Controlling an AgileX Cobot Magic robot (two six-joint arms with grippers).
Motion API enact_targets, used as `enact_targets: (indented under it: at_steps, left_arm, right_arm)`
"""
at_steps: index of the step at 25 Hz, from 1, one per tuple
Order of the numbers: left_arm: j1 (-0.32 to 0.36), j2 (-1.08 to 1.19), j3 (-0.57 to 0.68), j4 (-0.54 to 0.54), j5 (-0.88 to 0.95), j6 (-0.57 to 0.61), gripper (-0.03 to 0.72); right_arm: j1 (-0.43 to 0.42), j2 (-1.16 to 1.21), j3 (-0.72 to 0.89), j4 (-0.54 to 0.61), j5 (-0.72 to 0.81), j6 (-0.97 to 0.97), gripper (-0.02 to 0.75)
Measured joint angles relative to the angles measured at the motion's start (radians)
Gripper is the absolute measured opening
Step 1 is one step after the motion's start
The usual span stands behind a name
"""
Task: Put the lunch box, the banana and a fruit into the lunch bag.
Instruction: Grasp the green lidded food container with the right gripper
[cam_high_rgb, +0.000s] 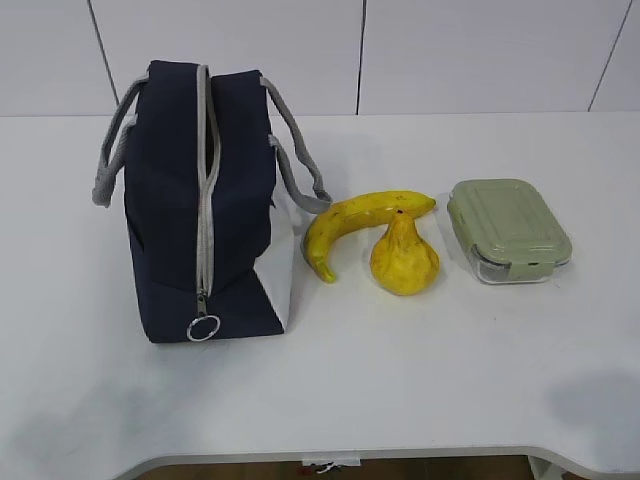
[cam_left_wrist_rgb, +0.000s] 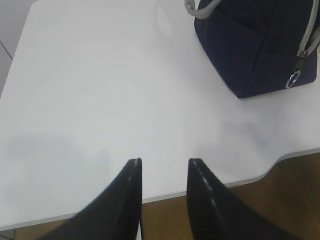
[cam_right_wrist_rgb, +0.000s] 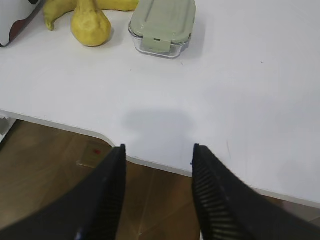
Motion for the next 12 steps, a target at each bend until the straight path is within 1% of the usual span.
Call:
enact_targets:
  at_steps: [12]
  left_arm:
    - [0.000, 0.000, 0.000, 0.000, 0.000, 0.000, 0.234]
  right_arm:
    - [0.000, 0.000, 0.000, 0.000, 0.000, 0.000, 0.363]
